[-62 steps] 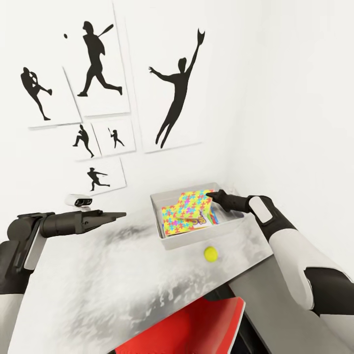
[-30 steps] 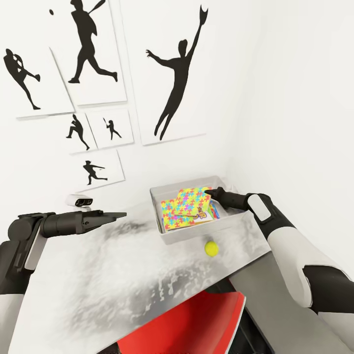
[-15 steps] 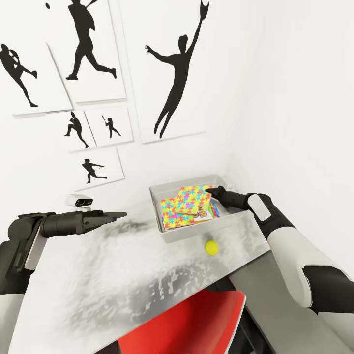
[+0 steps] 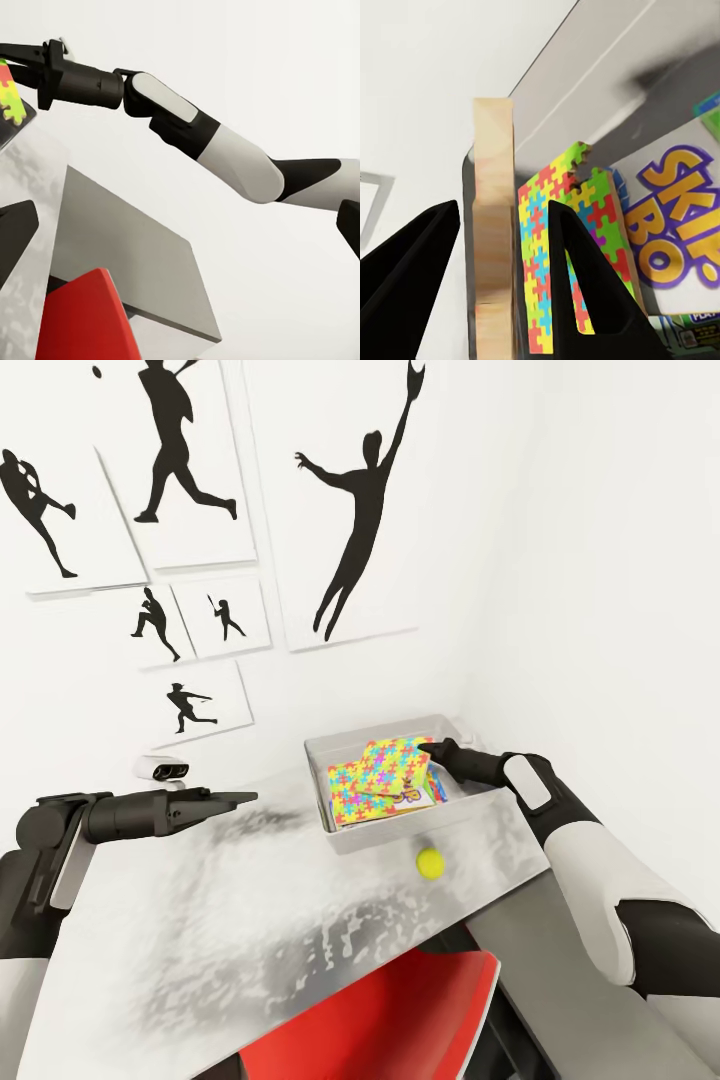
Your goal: Put all the toys in the child's room - the three board games (two on the bed and one on the table), the two jigsaw puzzles on the table, and the tennis ball on the table - inside the toy box on the table in the child's room.
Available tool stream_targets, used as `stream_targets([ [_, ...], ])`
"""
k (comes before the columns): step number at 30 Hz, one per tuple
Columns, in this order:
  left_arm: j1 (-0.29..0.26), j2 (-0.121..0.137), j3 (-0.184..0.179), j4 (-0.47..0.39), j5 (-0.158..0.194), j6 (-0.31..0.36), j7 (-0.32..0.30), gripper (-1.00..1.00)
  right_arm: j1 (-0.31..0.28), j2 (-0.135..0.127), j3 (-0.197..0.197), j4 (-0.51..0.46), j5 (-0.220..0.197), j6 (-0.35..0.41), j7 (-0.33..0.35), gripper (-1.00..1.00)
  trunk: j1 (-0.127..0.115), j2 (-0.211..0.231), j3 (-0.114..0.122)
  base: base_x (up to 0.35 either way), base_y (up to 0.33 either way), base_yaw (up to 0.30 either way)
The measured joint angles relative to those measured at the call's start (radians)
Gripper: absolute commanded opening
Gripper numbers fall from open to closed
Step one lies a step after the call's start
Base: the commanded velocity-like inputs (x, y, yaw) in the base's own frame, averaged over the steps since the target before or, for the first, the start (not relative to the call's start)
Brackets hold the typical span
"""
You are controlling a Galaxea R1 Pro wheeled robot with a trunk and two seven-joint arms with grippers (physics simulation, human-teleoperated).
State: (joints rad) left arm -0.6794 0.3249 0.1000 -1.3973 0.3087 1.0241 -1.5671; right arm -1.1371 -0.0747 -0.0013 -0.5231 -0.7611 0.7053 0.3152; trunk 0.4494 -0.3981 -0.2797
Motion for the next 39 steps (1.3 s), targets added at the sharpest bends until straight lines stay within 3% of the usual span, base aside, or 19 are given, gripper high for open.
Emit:
stream_targets([
  [1, 0.000, 0.000, 0.000, 0.000, 0.000, 0.000, 0.000, 1.00, 0.000, 0.000, 0.000, 0.000, 0.000, 0.000, 0.000, 1.00, 0.000, 0.000, 0.000, 0.000, 0.000, 0.000],
  [30, 0.001, 0.000, 0.001, 0.000, 0.001, 0.000, 0.000, 1.00, 0.007, -0.009, 0.000, -0.079, 0.000, 0.010, -0.001, 1.00, 0.000, 0.000, 0.000, 0.000, 0.000, 0.000],
  [39, 0.052, 0.001, 0.019, 0.014, -0.001, -0.004, 0.000, 1.00, 0.045, -0.001, -0.011, -0.043, -0.027, -0.020, 0.044, 1.00, 0.000, 0.000, 0.000, 0.000, 0.000, 0.000],
])
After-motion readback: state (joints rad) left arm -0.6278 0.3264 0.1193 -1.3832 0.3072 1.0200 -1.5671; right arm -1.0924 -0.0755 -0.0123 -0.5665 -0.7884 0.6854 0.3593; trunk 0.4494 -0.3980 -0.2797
